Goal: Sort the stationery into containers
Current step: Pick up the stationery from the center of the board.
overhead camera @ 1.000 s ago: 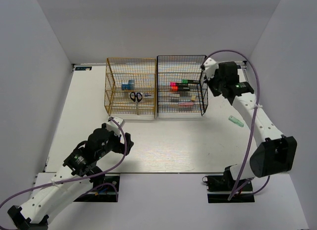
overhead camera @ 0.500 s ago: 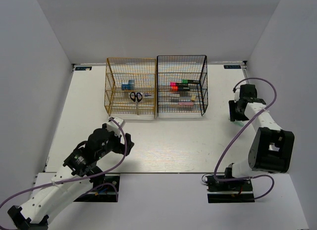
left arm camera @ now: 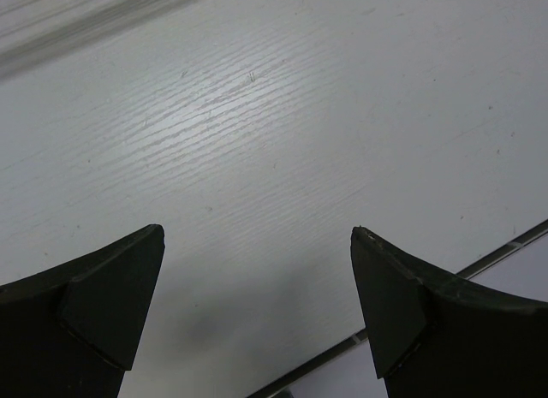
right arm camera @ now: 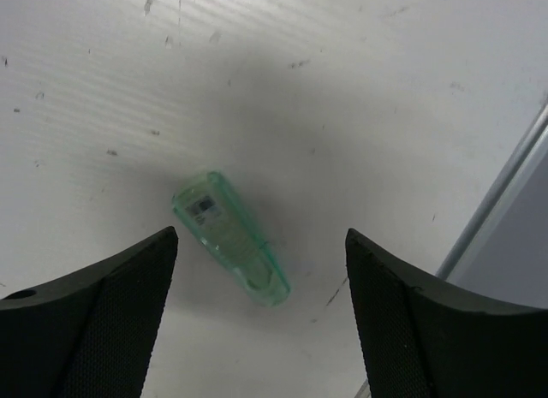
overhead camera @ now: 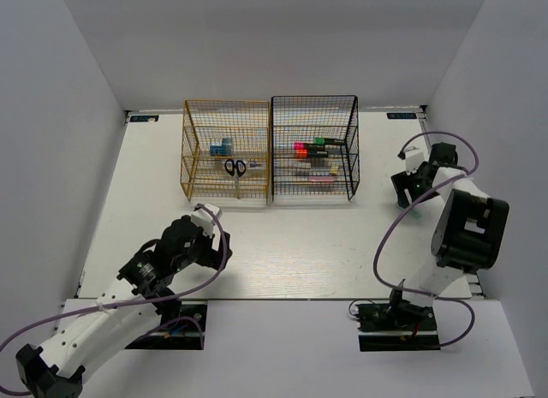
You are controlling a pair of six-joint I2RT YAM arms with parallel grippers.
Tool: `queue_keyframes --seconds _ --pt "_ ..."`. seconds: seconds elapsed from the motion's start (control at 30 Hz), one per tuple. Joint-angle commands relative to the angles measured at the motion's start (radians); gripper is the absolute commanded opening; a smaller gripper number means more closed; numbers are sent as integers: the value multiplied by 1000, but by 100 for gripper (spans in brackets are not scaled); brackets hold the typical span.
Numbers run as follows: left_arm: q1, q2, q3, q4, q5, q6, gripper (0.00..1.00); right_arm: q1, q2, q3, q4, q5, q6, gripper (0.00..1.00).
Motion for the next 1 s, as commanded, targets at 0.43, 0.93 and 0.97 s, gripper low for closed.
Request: queue_keyframes --seconds 0.43,0.93,0.97 --pt "5 24 6 -41 -44 -15 100 -54 131 111 -154 -261 -251 72" --pt "5 -27 -1 -64 -52 -13 100 -38 205 -66 25 -36 -320 32" --pt "5 -30 0 -70 -55 -13 100 -38 205 -80 36 -28 -332 28"
